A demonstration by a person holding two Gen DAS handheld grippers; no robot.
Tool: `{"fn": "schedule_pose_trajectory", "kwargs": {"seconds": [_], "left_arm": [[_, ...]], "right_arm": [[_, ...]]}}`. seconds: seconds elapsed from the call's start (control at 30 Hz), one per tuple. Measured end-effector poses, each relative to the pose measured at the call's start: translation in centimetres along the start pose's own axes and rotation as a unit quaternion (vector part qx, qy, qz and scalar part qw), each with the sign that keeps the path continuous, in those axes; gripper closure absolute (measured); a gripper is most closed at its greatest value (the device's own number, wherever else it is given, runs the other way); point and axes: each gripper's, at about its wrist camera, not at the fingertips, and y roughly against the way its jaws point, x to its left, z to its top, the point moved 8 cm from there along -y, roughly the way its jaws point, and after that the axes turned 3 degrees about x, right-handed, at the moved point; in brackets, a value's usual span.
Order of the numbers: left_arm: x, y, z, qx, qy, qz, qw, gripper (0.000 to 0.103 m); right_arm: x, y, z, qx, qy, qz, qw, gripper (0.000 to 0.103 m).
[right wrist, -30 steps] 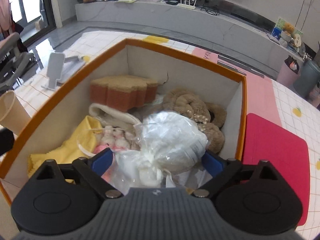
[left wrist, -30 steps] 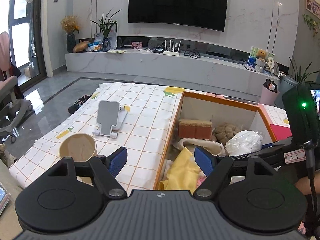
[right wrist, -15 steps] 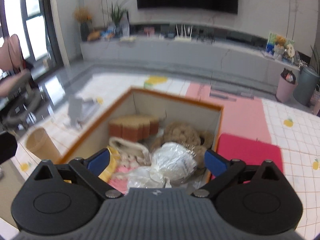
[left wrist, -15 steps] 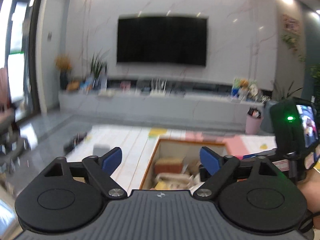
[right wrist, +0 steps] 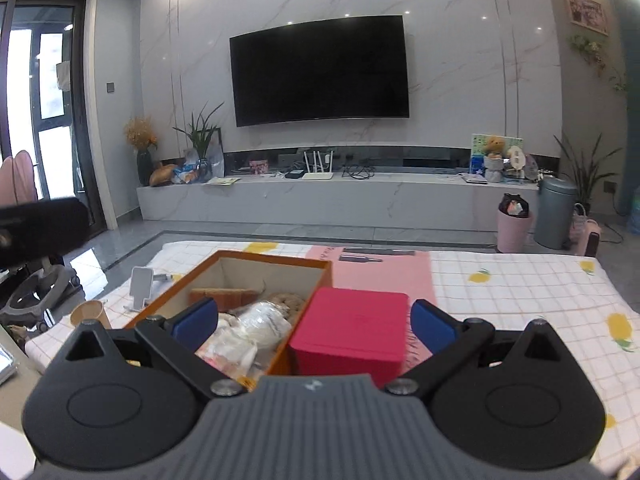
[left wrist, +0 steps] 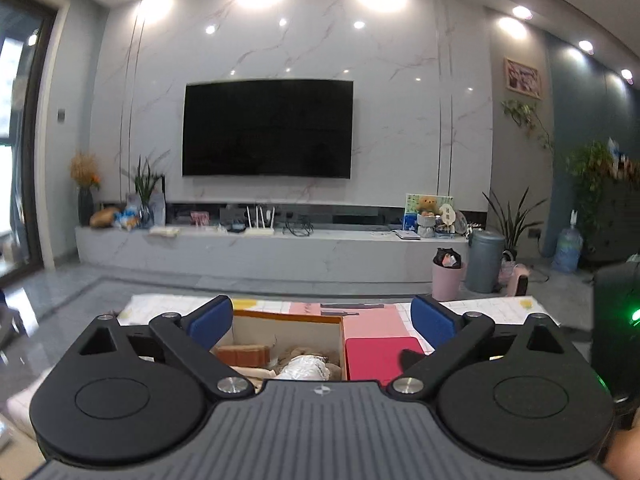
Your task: Organize soft objects
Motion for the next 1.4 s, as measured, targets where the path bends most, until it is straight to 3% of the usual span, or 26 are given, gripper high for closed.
{"fn": "schedule_pose_trajectory", "kwargs": {"seconds": [0.2,0.57,0.8,1.13,1.4], "left_arm": [[-3.1,-0.1,-2.2,0.001,-0.017,0.036,0.9992,0.0],[-6.4,-0.6,-5.1,0.014,-0.065,0.015,0.9977,0.0],[-7.4,-1.7,-7.4,0.053,-0.022,-0.034,0.9978,0.0],[-8.1,-2.1,-8.9,0.068,-0.03,-0.023,0.997,0.0],[-8.2,-1.8,-8.5,0.069,-0.017,-0.024,0.9972,0.0]], "right_arm": [[-1.9,4.3,-1.3,-0.024,-0.013,-0.013,1.0,0.003],[-4.0,6.6,-5.2,-0.039,-0.015,-0.049,0.998,0.003],[-6.1,7.0,-6.5,-0.032,-0.01,-0.063,0.997,0.003],[-7.4,5.8,-8.4,0.004,-0.001,-0.081,0.997,0.003],[-7.6,6.7,-8.1,-0.008,-0.003,-0.085,0.996,0.003]]}}
